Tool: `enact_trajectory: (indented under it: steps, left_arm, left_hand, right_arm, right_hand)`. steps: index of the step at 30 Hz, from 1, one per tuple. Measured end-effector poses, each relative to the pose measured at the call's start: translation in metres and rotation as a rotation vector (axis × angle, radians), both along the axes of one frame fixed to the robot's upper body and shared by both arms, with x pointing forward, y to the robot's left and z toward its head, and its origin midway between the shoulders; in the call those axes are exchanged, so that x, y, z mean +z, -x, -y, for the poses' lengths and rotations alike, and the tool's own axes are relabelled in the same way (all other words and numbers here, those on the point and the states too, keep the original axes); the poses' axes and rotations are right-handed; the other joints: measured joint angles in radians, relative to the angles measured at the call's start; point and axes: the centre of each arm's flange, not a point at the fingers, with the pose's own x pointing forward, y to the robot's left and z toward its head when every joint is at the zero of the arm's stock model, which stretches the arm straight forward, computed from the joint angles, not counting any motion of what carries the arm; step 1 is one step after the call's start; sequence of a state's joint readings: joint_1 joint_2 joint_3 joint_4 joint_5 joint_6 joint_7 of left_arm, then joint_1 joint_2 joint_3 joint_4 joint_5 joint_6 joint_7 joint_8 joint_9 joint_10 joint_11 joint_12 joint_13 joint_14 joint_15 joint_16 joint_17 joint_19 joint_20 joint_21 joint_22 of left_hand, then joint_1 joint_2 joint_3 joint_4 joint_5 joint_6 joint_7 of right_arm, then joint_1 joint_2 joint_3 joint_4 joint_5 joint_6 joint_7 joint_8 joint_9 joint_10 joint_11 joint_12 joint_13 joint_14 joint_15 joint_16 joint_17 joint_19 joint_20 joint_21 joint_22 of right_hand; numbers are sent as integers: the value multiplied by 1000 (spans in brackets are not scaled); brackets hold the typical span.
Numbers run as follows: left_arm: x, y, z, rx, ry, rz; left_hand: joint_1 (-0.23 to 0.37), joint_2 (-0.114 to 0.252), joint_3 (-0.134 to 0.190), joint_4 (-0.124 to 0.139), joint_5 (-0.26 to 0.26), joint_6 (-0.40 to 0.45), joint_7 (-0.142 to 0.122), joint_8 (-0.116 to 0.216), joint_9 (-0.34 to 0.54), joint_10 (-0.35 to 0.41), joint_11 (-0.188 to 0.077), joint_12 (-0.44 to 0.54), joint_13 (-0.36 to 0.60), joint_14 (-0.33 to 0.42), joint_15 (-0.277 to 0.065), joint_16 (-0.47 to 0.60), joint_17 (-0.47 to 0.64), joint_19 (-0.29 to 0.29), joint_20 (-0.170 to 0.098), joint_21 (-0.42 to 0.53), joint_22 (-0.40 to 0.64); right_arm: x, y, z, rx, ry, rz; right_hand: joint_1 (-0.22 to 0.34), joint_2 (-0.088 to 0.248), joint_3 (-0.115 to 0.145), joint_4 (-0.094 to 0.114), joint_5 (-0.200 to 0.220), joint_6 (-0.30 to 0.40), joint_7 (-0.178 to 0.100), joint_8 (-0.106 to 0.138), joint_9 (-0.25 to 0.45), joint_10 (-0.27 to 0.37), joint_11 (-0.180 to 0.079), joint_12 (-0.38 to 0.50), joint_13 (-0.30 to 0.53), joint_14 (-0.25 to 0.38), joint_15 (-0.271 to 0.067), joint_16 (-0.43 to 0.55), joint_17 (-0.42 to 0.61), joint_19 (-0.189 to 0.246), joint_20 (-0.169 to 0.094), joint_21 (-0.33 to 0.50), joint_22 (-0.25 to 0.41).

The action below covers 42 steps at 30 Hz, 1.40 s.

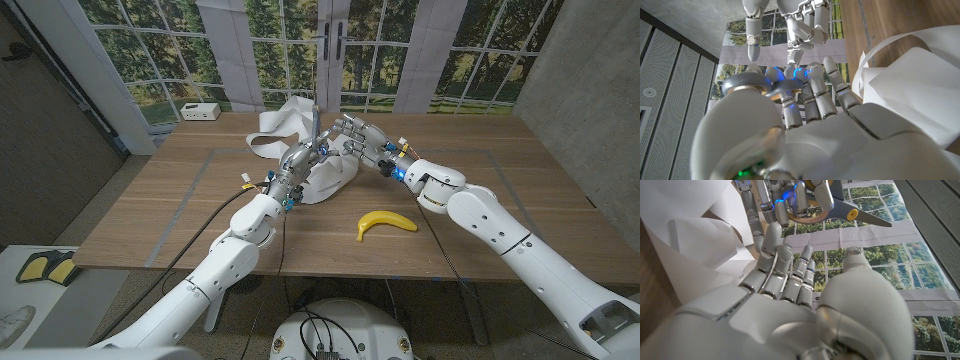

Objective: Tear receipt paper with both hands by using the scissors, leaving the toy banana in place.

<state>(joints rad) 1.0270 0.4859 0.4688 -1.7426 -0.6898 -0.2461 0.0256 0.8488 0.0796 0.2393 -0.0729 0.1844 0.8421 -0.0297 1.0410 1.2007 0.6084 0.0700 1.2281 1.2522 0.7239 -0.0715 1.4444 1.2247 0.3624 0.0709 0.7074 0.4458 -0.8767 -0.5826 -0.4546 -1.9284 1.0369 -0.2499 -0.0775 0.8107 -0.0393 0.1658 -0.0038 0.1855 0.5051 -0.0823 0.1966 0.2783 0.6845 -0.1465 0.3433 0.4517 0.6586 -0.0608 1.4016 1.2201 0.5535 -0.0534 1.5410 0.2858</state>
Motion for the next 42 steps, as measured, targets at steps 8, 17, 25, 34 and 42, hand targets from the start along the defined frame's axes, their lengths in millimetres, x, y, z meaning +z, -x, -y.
enact_trajectory:
  steps: [8,17,25,34,42]
  left_arm:
    - [-1,0,0,-9,-2,-7]
    - [-1,0,-2,-12,5,-11]
    - [-1,0,-3,-9,15,-16]
    - [-1,0,-4,-4,11,-19]
    - [-2,0,-3,-1,6,-20]
  left_hand:
    - [-26,-17,-17,3,0,10,-1,5,0,13,-2,10,0,4,0,0,-7,4,-3,0,-6]
    - [-51,-42,-38,4,5,11,-14,12,0,26,-3,11,0,8,-1,-37,-39,-2,-8,0,-18]
    - [-61,-74,-73,-18,22,-23,-45,46,0,-6,-42,72,-3,-40,4,-166,-210,-52,7,-12,-41]
    - [-77,-90,-106,-13,31,-93,-56,97,-16,-63,-99,162,-11,-126,15,-262,-324,-107,26,-35,-66]
    - [-84,-97,-117,-10,37,-95,-57,105,-33,-72,-108,174,-14,-143,18,-293,-330,-114,31,-39,-79]
  right_arm:
    - [0,0,2,-5,-10,-1]
    - [1,-2,9,-29,-21,24]
    - [3,-4,15,-54,-32,36]
    - [3,-5,20,-64,-41,39]
    - [4,-6,21,-67,-43,40]
  right_hand:
    - [-12,9,-3,3,10,-19,4,0,-7,-35,9,-26,-8,-28,-2,-41,-37,-2,2,0,-11]
    - [-26,11,-13,-2,19,-56,5,0,-18,-97,29,-85,-34,-55,5,-167,-168,-25,3,-16,-47]
    - [-26,11,-13,-2,19,-56,5,0,-18,-97,29,-93,-37,-55,5,-174,-174,-34,6,-16,-49]
    - [-26,11,-18,-7,19,-59,2,7,-23,-88,19,-93,-42,-40,2,-178,-176,-38,2,-15,-51]
    - [-26,11,-21,-10,19,-59,2,11,-23,-78,17,-99,-44,-40,2,-178,-171,-38,2,-15,-51]
